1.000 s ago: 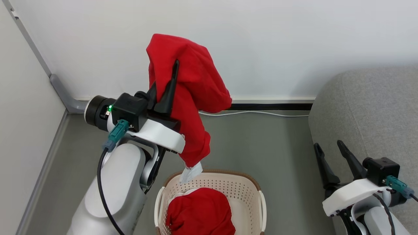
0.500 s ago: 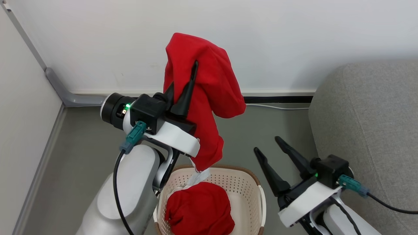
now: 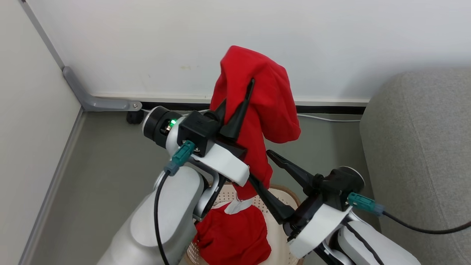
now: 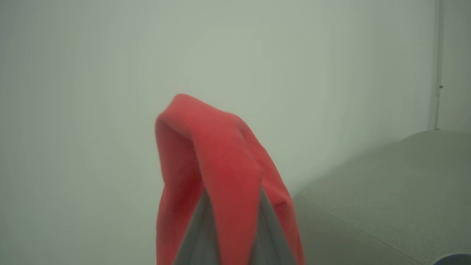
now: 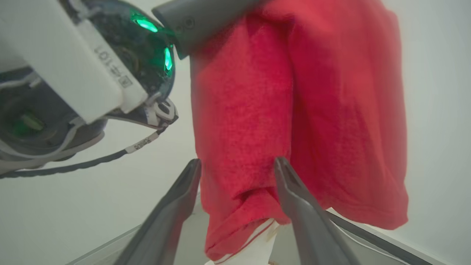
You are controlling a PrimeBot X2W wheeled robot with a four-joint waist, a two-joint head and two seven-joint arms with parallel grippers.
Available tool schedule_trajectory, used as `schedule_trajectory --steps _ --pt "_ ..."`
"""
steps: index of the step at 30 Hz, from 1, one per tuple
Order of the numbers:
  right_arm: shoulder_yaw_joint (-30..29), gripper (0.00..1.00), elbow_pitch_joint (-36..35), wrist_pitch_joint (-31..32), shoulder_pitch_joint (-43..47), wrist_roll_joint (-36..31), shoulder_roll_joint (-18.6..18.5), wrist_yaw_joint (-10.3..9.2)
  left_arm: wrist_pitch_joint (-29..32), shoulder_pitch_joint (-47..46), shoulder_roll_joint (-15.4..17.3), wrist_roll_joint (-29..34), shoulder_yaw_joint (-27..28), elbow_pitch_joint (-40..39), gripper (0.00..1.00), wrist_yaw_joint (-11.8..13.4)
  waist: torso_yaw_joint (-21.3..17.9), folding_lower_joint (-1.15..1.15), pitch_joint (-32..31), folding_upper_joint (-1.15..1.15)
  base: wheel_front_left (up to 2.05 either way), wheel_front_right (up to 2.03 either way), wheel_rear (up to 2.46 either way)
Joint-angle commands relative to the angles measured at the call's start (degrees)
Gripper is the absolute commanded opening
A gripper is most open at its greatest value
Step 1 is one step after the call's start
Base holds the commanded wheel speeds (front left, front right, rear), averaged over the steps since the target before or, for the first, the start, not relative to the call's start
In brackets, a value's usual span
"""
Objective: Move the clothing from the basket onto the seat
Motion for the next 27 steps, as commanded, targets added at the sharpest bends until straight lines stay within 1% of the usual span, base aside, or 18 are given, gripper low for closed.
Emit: schedule_trajectory --steps 1,7,11,12,13,14,18,23,24,25,27 --pt "0.1 1.0 0.0 -0.4 -1.7 -1.3 1.0 0.24 -0.6 -3.4 0.6 -1.1 0.9 -1.8 0.0 0.8 0.5 0.0 0.1 0.0 0.0 0.0 0.0" --pt "-0.9 1.0 7.0 -0.4 -4.3 -4.4 4.7 0.24 -0.6 -4.9 0.5 -4.1 -3.6 -3.2 0.0 2.6 2.6 0.0 0.4 0.0 0.0 0.0 0.0" --pt "-1.6 1.0 12.1 -0.4 -6.2 -4.9 7.1 0.24 -0.6 -5.2 0.5 -6.0 -6.1 -3.8 0.0 3.4 4.1 0.0 0.5 0.0 0.0 0.0 0.0" --pt "-1.8 0.8 13.0 -0.4 -6.6 -4.8 7.5 0.24 -0.6 -5.3 0.5 -6.4 -6.6 -4.0 0.0 3.6 4.5 0.0 0.5 0.0 0.0 0.0 0.0" --pt "-2.1 0.13 13.7 -0.4 -6.9 -4.6 7.9 0.24 -0.6 -5.3 0.5 -6.7 -7.0 -4.0 0.0 3.9 4.6 0.0 0.6 0.0 0.0 0.0 0.0" --pt "-2.4 0.0 13.8 -0.4 -7.1 -4.2 8.2 0.24 -0.6 -5.2 0.5 -7.0 -7.4 -3.9 0.0 4.1 4.8 0.0 0.6 0.0 0.0 0.0 0.0" --pt "-2.6 0.0 13.4 -0.4 -7.4 -4.0 8.6 0.24 -0.6 -5.1 0.5 -7.5 -7.4 -3.4 0.0 4.7 4.9 0.0 0.8 0.0 0.0 0.0 0.0" --pt "-2.6 0.0 12.2 -0.4 -6.6 -3.4 7.9 0.24 -0.6 -4.5 0.5 -7.9 -6.4 -2.8 0.0 5.0 3.9 0.0 1.1 0.0 0.0 0.0 0.0" --pt "-2.5 0.0 11.9 -0.4 -6.5 -3.3 7.7 0.24 -0.6 -4.3 0.5 -8.2 -6.3 -2.4 0.43 4.8 3.5 0.0 1.1 0.0 0.0 0.0 0.0" --pt "-2.6 0.0 11.7 -0.4 -6.5 -3.2 7.4 0.24 -0.6 -4.2 0.5 -8.2 -6.1 -2.0 1.0 4.7 3.3 0.0 1.2 0.0 0.0 0.0 0.0" --pt "-2.9 0.0 11.0 -0.4 -6.4 -3.2 6.9 0.24 -0.6 -4.0 0.5 -7.8 -5.5 -1.6 1.0 4.7 2.6 0.0 1.4 0.0 0.0 0.0 0.0"
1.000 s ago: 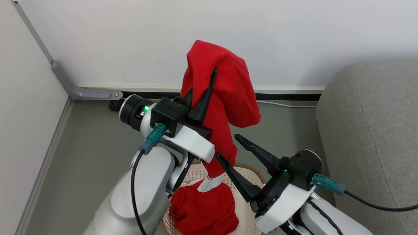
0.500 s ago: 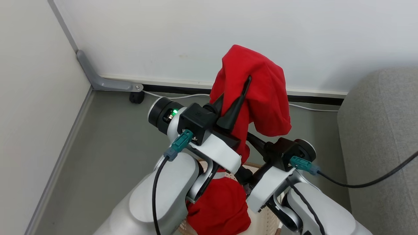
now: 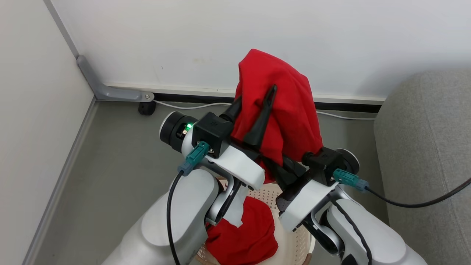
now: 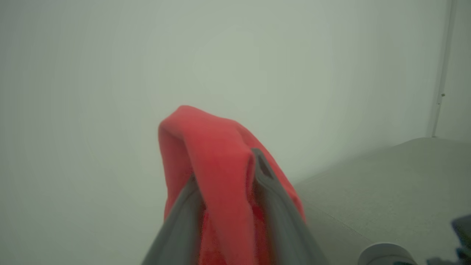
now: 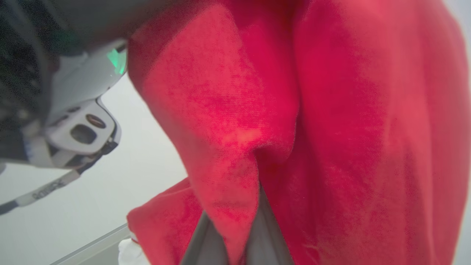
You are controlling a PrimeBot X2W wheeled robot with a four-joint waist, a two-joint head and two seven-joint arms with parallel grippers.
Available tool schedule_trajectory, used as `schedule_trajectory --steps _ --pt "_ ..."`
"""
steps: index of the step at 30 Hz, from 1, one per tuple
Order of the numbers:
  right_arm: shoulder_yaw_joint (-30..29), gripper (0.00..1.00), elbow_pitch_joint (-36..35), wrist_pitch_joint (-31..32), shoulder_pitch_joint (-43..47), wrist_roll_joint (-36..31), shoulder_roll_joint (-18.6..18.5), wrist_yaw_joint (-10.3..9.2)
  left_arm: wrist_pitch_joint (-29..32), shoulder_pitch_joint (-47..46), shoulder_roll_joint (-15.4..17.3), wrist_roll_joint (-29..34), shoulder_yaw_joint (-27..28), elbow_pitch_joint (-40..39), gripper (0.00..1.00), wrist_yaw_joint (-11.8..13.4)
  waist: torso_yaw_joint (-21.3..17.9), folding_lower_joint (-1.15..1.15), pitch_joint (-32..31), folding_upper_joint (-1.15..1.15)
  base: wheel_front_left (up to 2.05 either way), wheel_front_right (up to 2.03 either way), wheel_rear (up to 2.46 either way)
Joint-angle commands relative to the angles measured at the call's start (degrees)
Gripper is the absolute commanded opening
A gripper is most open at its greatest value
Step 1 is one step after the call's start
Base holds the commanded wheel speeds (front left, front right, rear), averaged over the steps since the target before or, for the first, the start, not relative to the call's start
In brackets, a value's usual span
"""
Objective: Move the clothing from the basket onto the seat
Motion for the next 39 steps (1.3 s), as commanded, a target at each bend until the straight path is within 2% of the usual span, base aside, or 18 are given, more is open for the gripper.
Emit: schedule_trajectory --steps 1,13,21,30,39 --pt "-0.2 0.0 -2.0 -0.3 -0.2 0.7 0.1 0.24 -0.5 -1.7 0.5 0.5 2.5 -0.6 1.0 0.1 -0.7 0.0 0.2 0.0 0.0 0.0 0.0" --pt "-4.7 0.0 -5.2 -0.3 2.1 0.9 -1.2 0.24 -0.5 3.1 0.5 3.0 6.6 2.9 1.0 -2.5 -4.1 0.0 -0.5 0.0 0.0 0.0 0.0" --pt "-6.7 0.0 -5.4 -0.3 2.5 0.7 -1.7 0.24 -0.5 5.2 0.5 4.6 8.4 4.8 1.0 -4.2 -7.7 0.0 -0.9 0.0 0.0 0.0 0.0" --pt "-8.9 0.0 -6.4 -0.3 2.5 0.7 -2.2 0.24 -0.5 6.4 0.5 5.5 10.5 4.6 1.0 -6.2 -14.8 0.0 -1.1 0.0 0.0 0.0 0.0" --pt "-10.1 0.0 -7.8 -0.3 1.8 0.9 -2.8 0.24 -0.5 7.2 0.5 4.7 10.6 4.2 1.0 -7.2 -22.9 0.0 -1.6 0.0 0.0 0.0 0.0"
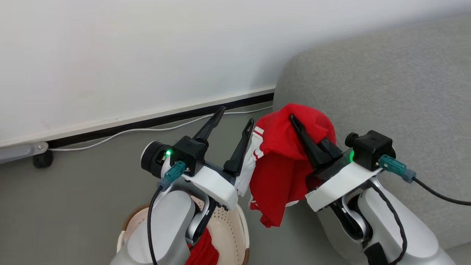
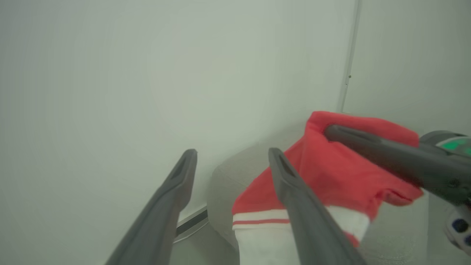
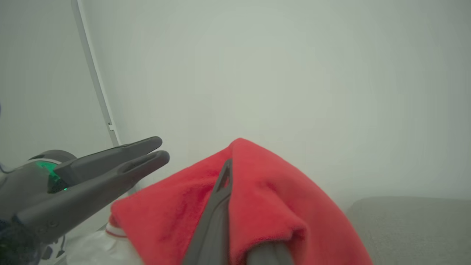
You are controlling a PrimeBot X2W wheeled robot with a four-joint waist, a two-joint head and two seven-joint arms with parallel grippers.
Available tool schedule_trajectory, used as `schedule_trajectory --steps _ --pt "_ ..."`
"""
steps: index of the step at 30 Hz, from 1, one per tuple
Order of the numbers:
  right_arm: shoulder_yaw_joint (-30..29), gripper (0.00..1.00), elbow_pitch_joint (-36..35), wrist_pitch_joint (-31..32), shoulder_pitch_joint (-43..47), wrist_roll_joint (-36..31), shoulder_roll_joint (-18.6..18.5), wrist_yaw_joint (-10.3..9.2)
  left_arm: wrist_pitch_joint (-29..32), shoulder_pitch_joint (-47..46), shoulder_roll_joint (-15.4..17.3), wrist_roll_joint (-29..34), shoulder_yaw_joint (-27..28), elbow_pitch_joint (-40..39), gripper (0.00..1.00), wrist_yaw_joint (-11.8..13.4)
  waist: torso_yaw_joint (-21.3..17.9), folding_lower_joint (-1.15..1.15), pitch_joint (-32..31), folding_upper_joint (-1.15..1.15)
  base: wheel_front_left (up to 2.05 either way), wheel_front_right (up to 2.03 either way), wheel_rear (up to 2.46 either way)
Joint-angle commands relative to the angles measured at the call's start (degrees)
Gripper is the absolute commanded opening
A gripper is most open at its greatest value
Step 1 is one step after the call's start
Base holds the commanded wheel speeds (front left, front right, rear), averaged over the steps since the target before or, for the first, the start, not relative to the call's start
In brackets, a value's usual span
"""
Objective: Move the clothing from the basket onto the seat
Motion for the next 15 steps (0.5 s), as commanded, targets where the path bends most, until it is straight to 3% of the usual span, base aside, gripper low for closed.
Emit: schedule_trajectory --steps 1,15 --pt "-0.2 0.0 -2.0 -0.3 -1.0 0.1 0.0 0.24 -0.3 -0.6 0.5 -0.4 1.9 -1.7 1.0 -0.4 -3.3 0.0 -0.2 0.0 0.0 0.0 0.0" --pt "-3.5 0.0 -5.6 -0.3 -0.8 1.5 -1.8 0.24 -0.3 -0.9 0.5 -0.7 1.5 -3.8 1.0 -0.9 -16.6 0.0 0.5 0.0 0.0 0.0 0.0"
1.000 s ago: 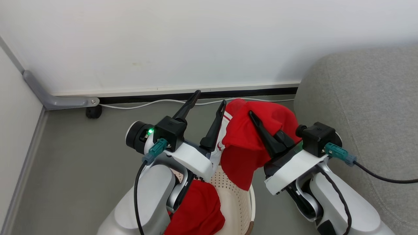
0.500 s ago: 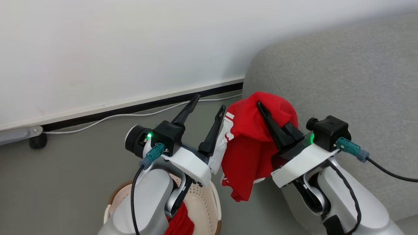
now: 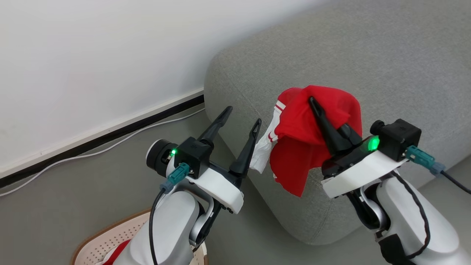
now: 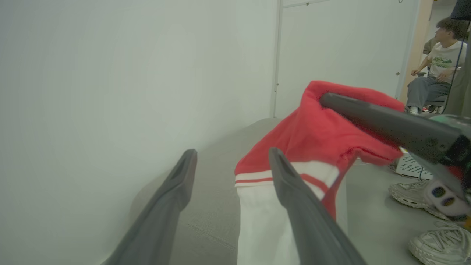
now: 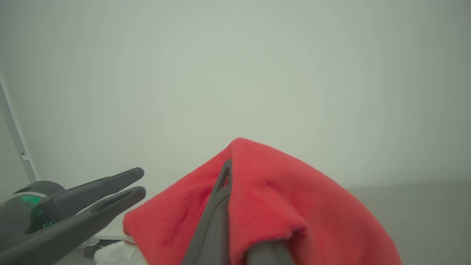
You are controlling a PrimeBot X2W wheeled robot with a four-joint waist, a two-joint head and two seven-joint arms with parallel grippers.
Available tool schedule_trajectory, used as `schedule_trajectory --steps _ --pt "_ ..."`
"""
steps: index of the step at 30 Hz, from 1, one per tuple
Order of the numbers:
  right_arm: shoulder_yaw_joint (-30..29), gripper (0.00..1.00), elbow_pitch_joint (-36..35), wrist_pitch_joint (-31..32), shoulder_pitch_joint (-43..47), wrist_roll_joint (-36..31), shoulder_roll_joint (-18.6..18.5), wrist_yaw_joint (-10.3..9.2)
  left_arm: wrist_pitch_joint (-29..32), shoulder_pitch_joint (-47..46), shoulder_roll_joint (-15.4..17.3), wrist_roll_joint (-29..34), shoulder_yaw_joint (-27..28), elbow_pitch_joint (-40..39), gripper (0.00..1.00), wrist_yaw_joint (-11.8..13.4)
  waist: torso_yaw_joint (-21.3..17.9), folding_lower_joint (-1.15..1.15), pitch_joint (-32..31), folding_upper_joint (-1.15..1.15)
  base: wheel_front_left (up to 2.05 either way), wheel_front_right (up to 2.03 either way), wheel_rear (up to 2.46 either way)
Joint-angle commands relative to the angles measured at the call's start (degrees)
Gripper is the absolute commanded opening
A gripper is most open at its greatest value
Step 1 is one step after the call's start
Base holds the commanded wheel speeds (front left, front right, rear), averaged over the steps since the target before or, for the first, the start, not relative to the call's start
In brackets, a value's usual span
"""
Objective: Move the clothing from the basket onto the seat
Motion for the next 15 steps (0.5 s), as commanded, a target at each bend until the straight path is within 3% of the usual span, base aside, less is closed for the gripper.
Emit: schedule_trajectory --steps 1,15 --pt "-0.5 0.0 -2.2 -0.3 -0.6 0.5 -0.3 0.24 -0.3 -1.7 0.5 -0.7 1.3 -1.6 1.0 -0.5 -1.9 0.0 0.5 0.0 0.0 0.0 0.0" --pt "-10.8 0.0 -8.6 -0.3 2.7 -0.6 -5.5 0.24 -0.3 -4.9 0.5 -1.0 -3.8 -2.9 1.0 1.0 -3.6 0.0 5.8 0.0 0.0 0.0 0.0"
